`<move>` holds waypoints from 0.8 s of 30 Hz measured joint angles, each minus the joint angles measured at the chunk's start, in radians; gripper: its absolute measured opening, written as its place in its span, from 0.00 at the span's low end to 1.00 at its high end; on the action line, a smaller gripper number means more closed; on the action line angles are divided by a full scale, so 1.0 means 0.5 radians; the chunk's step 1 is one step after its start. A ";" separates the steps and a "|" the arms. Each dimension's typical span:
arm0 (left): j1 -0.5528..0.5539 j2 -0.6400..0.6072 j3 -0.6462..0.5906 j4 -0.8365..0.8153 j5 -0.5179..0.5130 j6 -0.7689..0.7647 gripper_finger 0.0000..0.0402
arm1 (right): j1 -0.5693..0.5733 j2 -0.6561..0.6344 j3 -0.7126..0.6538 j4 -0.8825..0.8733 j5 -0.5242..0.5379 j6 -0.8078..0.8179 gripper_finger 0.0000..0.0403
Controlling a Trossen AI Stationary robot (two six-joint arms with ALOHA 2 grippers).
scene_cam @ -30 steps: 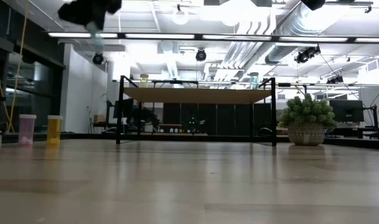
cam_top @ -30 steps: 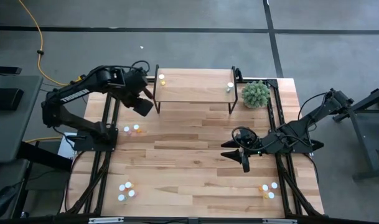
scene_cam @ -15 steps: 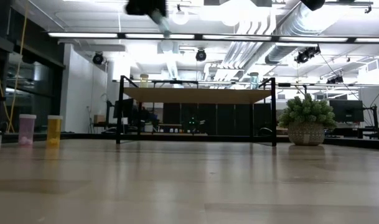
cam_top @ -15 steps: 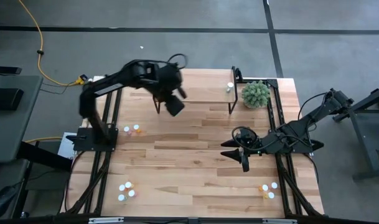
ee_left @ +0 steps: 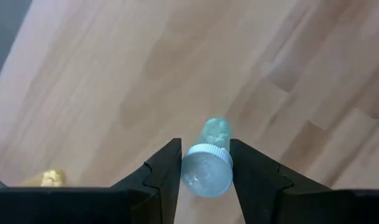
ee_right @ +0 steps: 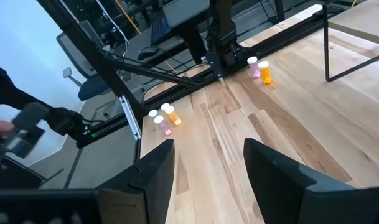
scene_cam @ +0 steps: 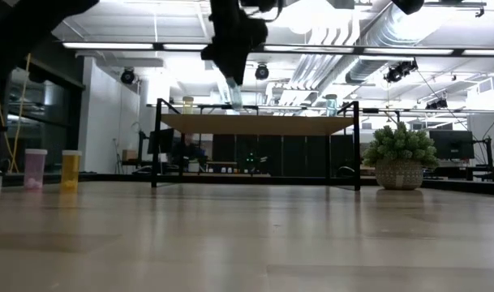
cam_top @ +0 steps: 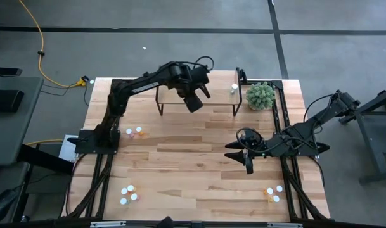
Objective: Pick and place medicine bottles onto shelf by color
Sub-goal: Put the top blue pill bottle aligned with the other blue pill bottle on the shelf
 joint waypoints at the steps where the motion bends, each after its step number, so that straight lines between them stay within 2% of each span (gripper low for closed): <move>1: 0.010 0.011 0.000 0.000 -0.015 0.005 0.30 | 0.000 0.000 0.000 0.000 0.002 0.000 0.46; 5: 0.033 0.019 0.000 0.033 -0.054 0.096 0.30 | 0.000 0.000 0.000 0.000 0.036 0.002 0.46; 10: 0.051 0.005 0.001 0.063 -0.197 0.230 0.30 | 0.000 0.000 0.000 0.000 0.094 -0.003 0.46; 24: 0.115 0.005 -0.047 0.034 -0.197 0.260 0.30 | 0.000 0.001 0.000 0.000 0.094 0.000 0.46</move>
